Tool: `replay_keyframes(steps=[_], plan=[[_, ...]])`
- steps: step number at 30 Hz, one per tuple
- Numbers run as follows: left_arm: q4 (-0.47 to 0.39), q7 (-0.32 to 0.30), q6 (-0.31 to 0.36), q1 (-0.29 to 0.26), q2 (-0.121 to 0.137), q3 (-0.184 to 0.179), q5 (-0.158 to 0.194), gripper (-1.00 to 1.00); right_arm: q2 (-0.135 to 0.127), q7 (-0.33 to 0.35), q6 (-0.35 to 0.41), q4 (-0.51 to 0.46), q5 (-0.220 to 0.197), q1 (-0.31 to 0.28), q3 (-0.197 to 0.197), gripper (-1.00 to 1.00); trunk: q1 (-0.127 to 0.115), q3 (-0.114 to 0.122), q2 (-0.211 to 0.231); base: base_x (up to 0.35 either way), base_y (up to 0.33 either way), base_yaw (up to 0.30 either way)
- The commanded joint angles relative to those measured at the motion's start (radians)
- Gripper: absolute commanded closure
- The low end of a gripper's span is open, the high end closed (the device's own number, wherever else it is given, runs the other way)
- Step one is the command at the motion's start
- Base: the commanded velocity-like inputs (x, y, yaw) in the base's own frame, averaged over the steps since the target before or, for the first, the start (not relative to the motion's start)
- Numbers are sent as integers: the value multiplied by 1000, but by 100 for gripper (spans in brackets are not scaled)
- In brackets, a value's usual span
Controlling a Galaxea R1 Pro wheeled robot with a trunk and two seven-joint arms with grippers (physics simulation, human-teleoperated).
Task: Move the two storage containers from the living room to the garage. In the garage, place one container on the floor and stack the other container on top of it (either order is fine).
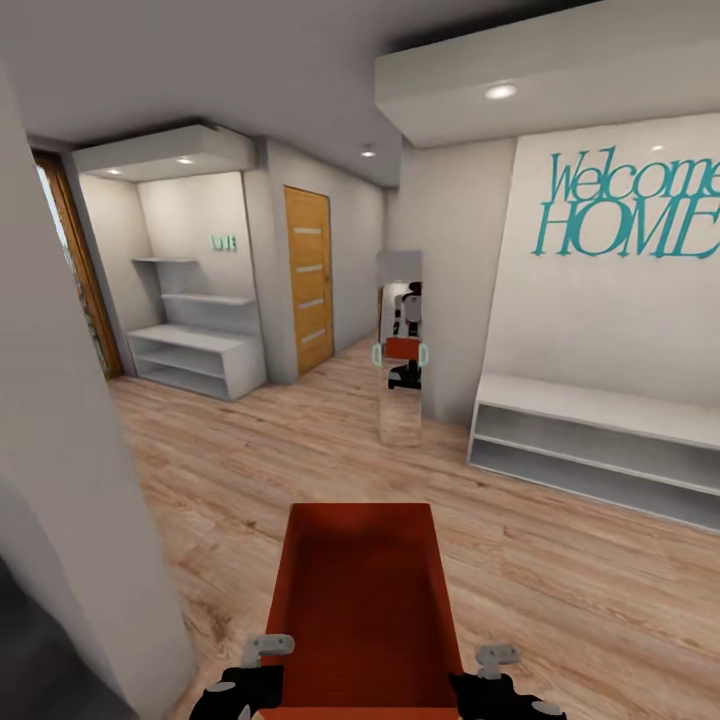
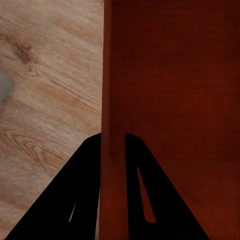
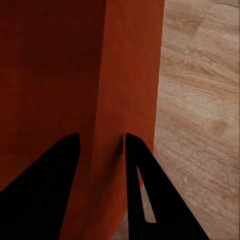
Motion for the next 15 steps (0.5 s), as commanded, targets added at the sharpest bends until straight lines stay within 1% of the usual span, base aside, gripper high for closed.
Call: replay_keyframes(steps=[1, 8, 15], plan=[[-27, 8, 6, -1, -30, -1, 0, 100, 9, 8, 0, 2, 11, 0, 34, 100, 1, -2, -1, 327, 0, 7], [-27, 8, 6, -1, -30, -1, 0, 100, 9, 8, 0, 2, 11, 0, 34, 100, 1, -2, -1, 327, 0, 2], [-27, 8, 6, -1, -30, -1, 0, 100, 10, 8, 0, 2, 11, 0, 34, 100, 1, -2, -1, 327, -4, 83]])
